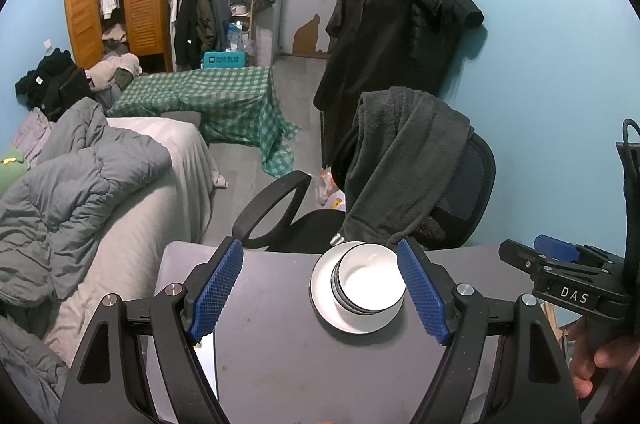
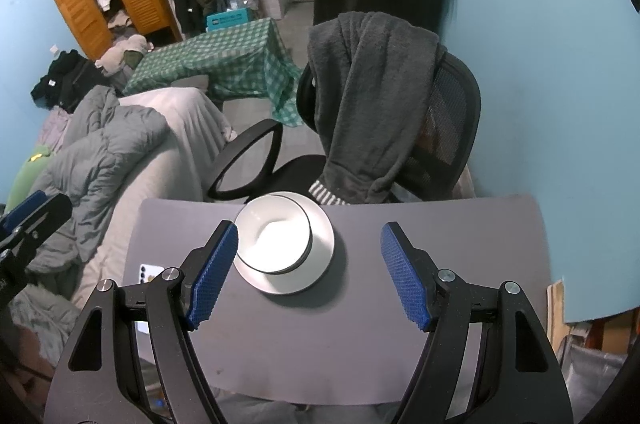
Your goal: Organize plates and bowls
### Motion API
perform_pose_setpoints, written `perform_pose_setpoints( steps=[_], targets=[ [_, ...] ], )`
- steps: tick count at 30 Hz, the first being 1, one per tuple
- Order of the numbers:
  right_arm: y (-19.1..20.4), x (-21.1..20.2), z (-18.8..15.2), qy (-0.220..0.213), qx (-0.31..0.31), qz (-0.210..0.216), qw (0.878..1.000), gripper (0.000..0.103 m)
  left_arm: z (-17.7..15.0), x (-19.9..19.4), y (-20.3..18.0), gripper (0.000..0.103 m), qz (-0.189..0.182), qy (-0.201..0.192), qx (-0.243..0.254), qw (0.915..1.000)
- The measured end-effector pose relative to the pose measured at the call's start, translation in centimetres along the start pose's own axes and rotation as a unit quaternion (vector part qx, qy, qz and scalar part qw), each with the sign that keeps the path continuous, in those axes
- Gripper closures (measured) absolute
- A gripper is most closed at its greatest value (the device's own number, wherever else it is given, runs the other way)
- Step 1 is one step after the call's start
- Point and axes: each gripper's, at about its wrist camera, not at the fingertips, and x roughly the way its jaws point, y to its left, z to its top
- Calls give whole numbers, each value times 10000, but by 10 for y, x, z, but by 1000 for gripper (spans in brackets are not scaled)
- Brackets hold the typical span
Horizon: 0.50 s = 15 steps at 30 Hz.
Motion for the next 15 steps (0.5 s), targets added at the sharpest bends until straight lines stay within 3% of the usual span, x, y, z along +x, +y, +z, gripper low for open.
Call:
perform_pose_setpoints(
  steps=[15],
  targets=[
    [1,2,-2,10,30,-17,10000,30,-5,-1,2,22,-6,28,-44,10000]
  ],
)
